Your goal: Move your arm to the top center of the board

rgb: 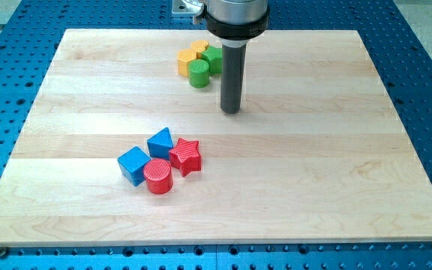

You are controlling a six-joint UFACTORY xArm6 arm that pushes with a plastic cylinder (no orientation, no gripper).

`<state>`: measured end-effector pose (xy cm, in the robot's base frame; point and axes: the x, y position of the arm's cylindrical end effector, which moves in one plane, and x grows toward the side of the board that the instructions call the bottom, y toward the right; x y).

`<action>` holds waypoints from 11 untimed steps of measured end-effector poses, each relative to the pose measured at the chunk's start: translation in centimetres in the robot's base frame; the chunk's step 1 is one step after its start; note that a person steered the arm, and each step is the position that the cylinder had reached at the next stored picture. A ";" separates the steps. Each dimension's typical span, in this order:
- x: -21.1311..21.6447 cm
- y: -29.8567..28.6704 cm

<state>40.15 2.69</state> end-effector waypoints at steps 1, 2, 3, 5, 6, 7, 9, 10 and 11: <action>0.0 0.0; 0.1 0.0; 0.9 -0.2; -2.8 9.6; -10.6 12.5; -16.3 12.0; -19.7 5.5; -18.4 -0.9; -13.9 -2.9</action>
